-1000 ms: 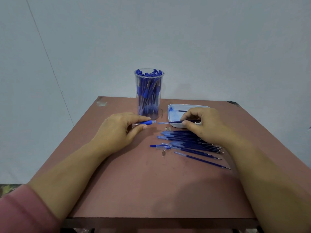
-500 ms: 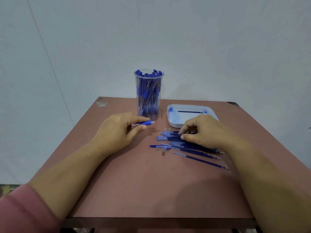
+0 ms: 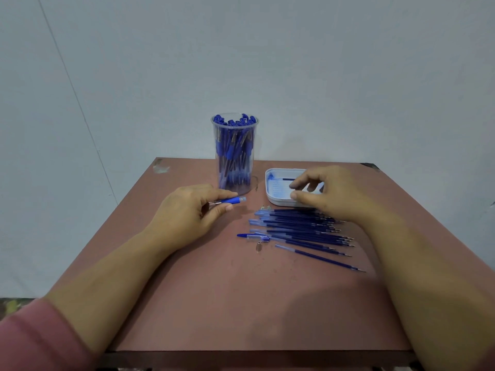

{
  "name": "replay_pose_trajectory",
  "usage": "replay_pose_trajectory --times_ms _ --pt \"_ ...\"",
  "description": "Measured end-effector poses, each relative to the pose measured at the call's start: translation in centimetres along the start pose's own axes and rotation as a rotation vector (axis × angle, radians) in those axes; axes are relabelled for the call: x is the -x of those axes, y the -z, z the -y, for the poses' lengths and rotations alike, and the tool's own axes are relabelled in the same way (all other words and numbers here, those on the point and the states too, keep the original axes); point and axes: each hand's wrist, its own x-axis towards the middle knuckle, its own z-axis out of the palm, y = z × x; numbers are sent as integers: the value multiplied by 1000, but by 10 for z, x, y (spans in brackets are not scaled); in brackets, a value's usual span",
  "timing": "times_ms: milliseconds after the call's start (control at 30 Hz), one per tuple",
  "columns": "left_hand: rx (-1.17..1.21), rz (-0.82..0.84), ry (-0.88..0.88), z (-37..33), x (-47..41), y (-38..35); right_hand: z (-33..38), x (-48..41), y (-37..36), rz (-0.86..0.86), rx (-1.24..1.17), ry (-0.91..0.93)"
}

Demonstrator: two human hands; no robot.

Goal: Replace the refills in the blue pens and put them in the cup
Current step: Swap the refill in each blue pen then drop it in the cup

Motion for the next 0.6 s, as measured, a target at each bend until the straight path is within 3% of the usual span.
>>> replay_pose_trajectory --times_ms 67,300,600 --pt "9 10 1 0 0 -1 -8 -13 6 -1 14 -18" --pt "-9 3 -7 2 1 -2 -36 -54 9 227 243 -146" --pt "9 -3 -12 2 -1 -2 -54 -68 -1 227 214 -157"
